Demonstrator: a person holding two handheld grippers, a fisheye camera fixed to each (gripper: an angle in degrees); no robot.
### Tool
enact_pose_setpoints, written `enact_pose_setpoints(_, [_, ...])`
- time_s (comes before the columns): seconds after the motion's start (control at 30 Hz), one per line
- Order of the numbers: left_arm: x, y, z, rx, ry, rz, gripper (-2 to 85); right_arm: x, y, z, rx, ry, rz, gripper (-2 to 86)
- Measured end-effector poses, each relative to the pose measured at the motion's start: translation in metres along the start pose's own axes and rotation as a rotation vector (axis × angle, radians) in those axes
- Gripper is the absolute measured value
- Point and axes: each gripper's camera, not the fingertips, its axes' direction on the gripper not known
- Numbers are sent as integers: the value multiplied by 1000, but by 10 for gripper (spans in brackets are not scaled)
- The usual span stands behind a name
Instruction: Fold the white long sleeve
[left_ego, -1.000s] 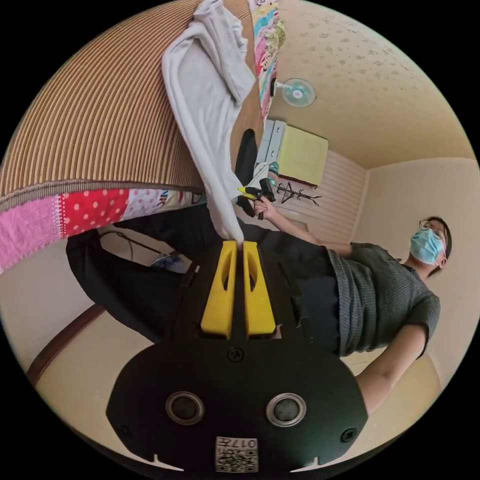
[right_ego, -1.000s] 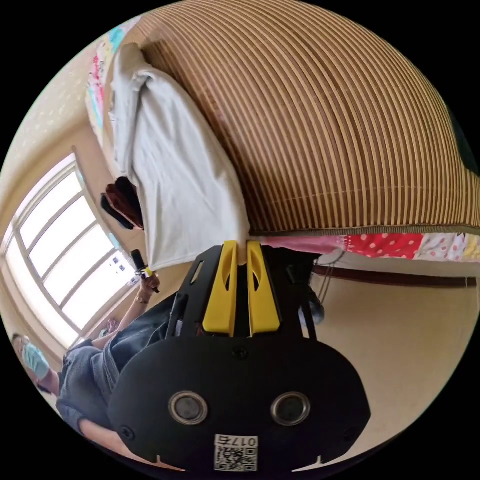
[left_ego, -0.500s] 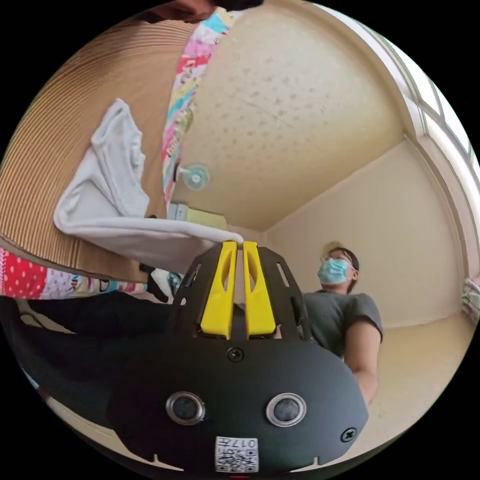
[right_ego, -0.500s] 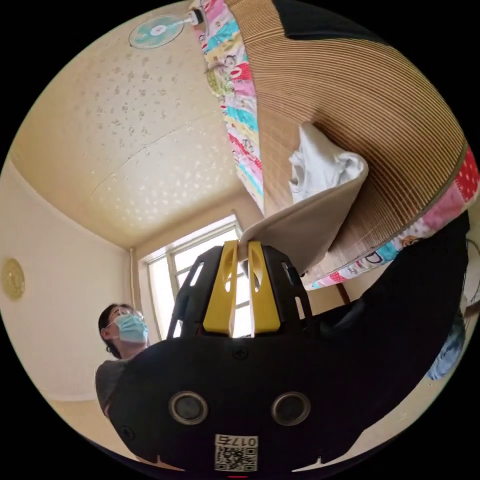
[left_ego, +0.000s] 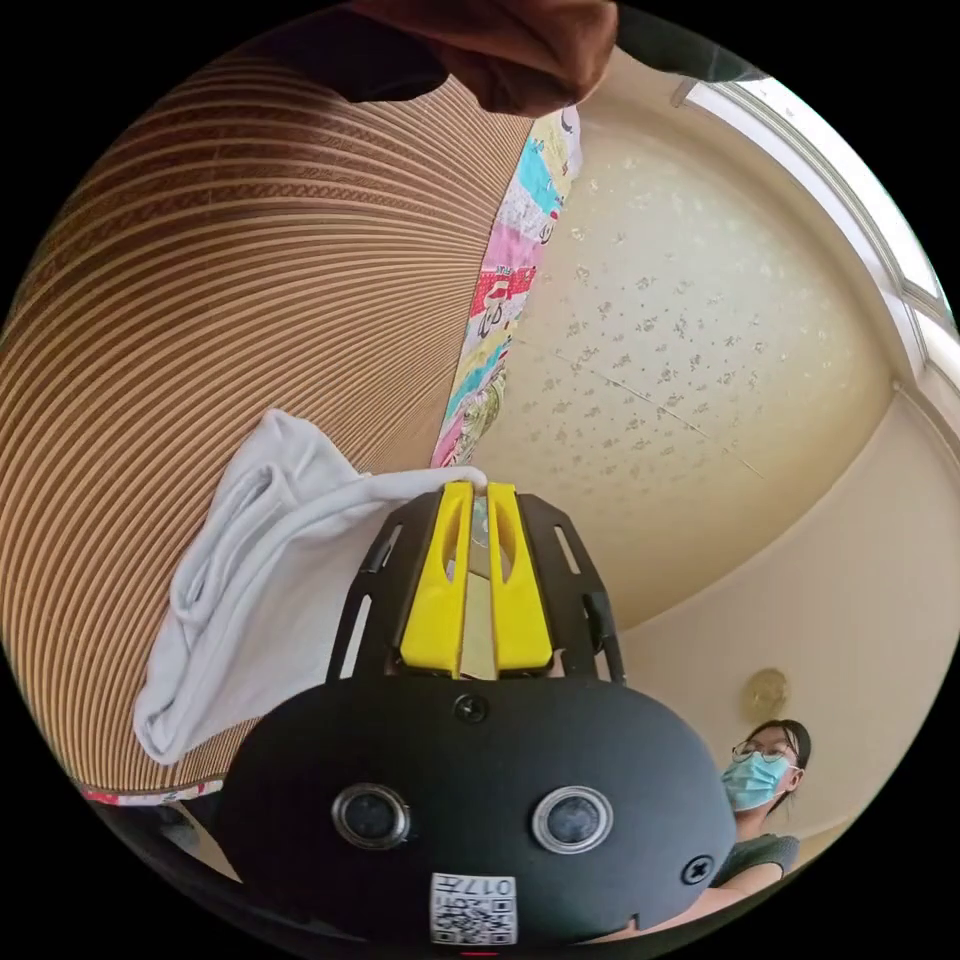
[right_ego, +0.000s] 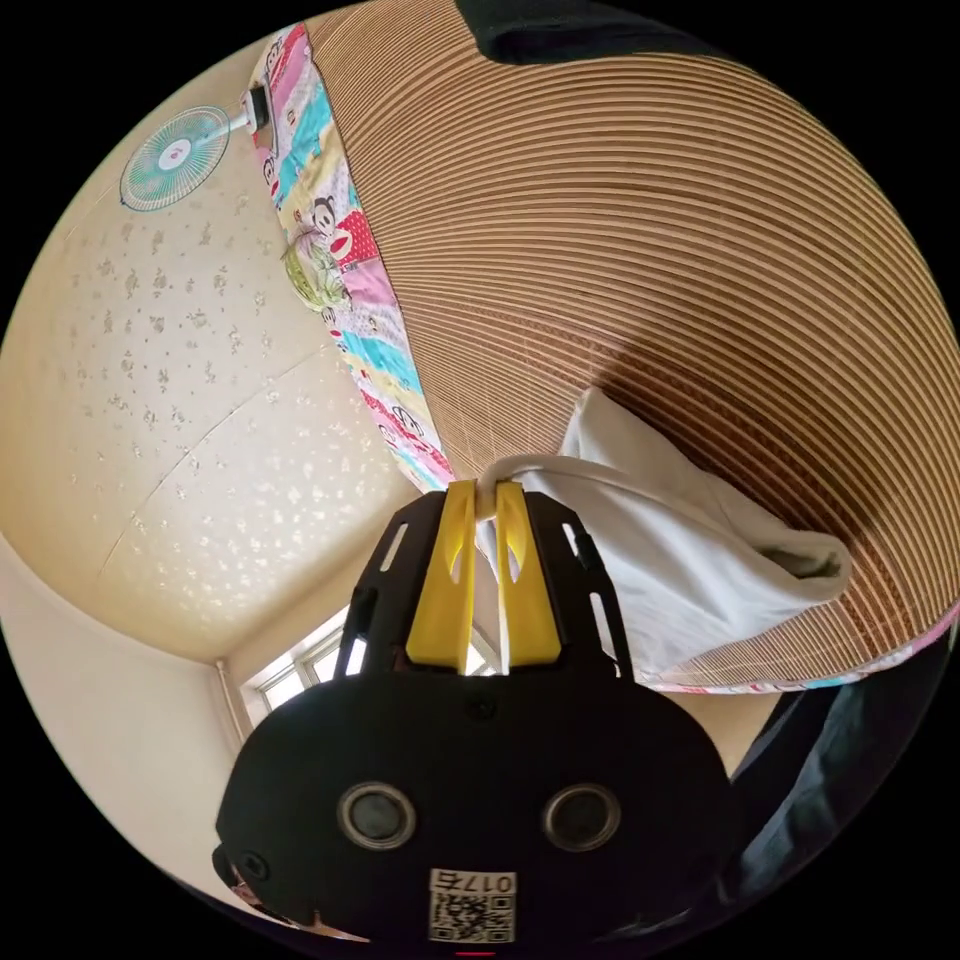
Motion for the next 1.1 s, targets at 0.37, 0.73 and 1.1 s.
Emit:
enact_pose_setpoints(0.37, [-20,59,7,-97,-549,171,163,18,-12,48,14,-94,-221,53])
enact_pose_setpoints(0.73, [-129,173,28,-228,-753,75,104,73,79,155,-493,366,-444,74])
enact_pose_setpoints(1.1, [-10,315,158,-393,-1039,719,58,8,230,375,-869,895,-1014,243])
